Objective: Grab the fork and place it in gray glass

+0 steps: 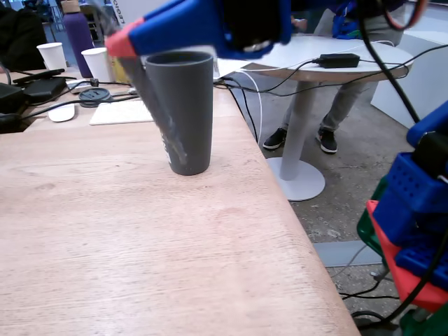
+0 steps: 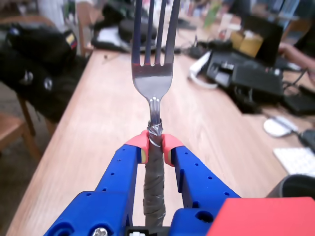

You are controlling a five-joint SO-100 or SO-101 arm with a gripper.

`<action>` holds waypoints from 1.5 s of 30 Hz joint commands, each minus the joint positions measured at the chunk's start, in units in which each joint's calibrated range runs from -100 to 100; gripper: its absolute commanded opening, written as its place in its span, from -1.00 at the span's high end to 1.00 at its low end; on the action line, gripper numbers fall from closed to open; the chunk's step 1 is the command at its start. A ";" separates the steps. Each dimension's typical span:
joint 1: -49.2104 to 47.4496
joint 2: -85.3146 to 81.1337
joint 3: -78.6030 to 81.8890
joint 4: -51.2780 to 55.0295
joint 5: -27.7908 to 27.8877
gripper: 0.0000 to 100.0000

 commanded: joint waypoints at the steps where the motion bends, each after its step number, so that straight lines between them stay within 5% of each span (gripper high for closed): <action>1: 1.18 -3.38 -1.69 -8.00 0.29 1.00; 6: 8.79 -2.35 -1.78 -19.90 2.54 1.00; 20: 32.31 13.77 -20.56 -19.49 3.76 1.00; 41: 30.45 16.09 -0.27 -18.26 2.98 1.00; 45: 30.45 16.09 1.90 -10.71 3.03 0.69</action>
